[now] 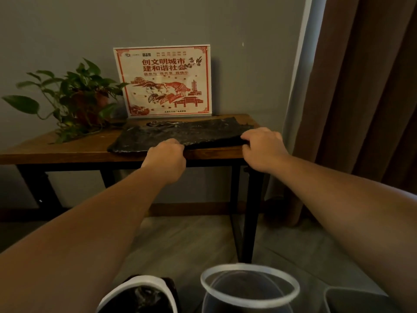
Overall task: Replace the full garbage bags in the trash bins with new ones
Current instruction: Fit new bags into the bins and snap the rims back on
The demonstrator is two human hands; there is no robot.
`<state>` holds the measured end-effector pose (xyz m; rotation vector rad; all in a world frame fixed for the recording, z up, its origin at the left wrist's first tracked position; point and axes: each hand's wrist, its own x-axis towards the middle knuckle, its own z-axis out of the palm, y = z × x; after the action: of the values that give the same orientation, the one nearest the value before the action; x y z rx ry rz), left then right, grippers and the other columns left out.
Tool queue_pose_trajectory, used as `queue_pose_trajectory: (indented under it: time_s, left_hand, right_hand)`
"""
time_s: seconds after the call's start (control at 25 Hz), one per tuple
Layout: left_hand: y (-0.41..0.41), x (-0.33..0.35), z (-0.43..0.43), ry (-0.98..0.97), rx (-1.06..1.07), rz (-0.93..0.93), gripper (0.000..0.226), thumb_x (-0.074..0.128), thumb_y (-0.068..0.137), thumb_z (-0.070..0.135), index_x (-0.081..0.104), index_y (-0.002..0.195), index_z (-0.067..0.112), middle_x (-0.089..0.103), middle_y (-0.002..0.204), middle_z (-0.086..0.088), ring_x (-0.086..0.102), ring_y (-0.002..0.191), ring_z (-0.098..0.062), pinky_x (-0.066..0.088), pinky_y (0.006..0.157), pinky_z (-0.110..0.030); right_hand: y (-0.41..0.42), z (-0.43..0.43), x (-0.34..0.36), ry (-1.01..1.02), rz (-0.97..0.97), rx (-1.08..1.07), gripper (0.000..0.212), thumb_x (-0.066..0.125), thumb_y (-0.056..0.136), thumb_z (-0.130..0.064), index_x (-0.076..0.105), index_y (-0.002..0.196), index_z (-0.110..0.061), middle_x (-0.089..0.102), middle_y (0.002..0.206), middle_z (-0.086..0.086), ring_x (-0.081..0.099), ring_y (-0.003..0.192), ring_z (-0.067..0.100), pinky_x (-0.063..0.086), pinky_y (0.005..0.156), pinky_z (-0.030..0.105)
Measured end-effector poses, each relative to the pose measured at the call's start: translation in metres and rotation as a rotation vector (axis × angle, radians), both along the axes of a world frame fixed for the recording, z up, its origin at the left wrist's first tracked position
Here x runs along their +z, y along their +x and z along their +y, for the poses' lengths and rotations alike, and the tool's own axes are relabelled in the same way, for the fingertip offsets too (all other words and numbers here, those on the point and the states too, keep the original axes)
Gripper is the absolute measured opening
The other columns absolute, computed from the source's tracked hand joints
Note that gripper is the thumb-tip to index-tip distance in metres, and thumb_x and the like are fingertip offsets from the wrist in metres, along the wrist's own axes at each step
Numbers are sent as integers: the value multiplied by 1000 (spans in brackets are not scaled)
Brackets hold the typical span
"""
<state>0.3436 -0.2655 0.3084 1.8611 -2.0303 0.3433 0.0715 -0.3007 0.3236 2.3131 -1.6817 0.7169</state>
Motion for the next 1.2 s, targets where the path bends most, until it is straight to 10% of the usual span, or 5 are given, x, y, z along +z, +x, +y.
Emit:
queue_pose_trajectory:
  time_s: [0.28, 0.52, 0.68, 0.8, 1.2]
  left_hand:
    - [-8, -4, 72, -407, -51, 455, 46, 77, 89, 22, 53, 126, 37, 57, 93, 17, 56, 85, -3, 58, 82, -38]
    - [-36, -45, 137, -339, -165, 300, 34, 74, 85, 30, 73, 119, 29, 55, 133, -1, 55, 122, -22, 52, 99, -48]
    - [-35, -63, 182, -104, -128, 1019, 19, 58, 93, 53, 71, 103, 45, 73, 90, 15, 69, 76, -4, 54, 61, -28]
    - [-40, -84, 214, 14, -97, 1670, 24, 57, 101, 43, 78, 112, 37, 80, 109, 7, 77, 99, -15, 61, 81, -36]
    - [-42, -156, 252, 400, 263, 2243, 28, 55, 103, 23, 73, 123, 13, 79, 112, -14, 80, 90, -27, 63, 59, -36]
  right_hand:
    - [-17, 92, 11, -452, -389, 229, 17, 73, 88, -9, 70, 99, -22, 64, 92, -12, 62, 93, 10, 42, 99, 41]
    - [-1, 173, -39, -596, -465, 398, 22, 73, 90, -13, 70, 111, -15, 68, 107, -6, 64, 105, 10, 47, 98, 47]
    - [-10, 215, -84, -326, -1170, 107, 43, 66, 95, -35, 50, 132, -25, 56, 128, -7, 56, 117, -1, 45, 98, 21]
    - [-14, 242, -135, -26, -1670, -109, 28, 50, 105, -18, 59, 125, -35, 69, 111, -25, 66, 104, -6, 50, 96, 33]
    - [-10, 301, -220, 476, -929, 220, 25, 76, 77, -38, 78, 102, -42, 66, 126, -17, 59, 127, 10, 47, 108, 40]
